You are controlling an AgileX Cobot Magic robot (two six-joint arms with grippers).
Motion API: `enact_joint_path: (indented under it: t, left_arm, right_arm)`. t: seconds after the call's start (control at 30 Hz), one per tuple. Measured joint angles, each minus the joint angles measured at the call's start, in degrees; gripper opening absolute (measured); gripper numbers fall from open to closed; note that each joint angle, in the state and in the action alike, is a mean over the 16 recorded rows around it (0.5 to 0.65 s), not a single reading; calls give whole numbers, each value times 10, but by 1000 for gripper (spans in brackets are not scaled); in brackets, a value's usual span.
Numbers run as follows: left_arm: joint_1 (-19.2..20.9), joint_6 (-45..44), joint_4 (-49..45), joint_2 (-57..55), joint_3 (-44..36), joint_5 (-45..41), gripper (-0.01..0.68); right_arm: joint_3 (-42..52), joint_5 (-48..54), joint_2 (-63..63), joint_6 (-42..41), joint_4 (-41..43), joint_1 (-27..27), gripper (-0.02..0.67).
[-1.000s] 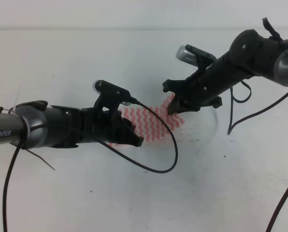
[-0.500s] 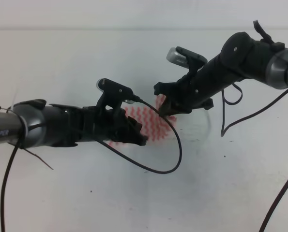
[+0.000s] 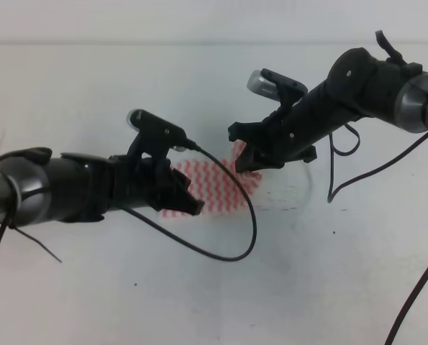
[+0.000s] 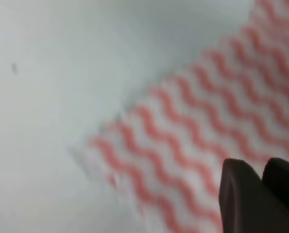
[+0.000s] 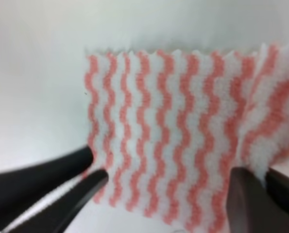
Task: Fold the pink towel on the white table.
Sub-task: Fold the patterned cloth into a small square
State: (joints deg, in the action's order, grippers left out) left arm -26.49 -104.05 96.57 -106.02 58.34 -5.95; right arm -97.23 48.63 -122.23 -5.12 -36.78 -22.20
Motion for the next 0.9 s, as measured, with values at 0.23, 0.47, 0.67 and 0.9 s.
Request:
enact_joint_path:
  t: [0.23,0.47,0.67,0.9]
  left_arm:
    - [0,-6,-3,-2,-20,16,27]
    - [0,-12,-3,-12,-25,20,2]
    - [0,-13,-2,-25,-25,12,0]
    - [0,-14,0,-36,-25,-10,0]
  right_arm:
    - [0,-2,0,1,0,0,-14]
    - [0,-3,0,1,-2,-1,-14]
    - [0,-3,-1,1,-6,-4,-14]
    - [0,-6,-2,-3,-14,-14,-12]
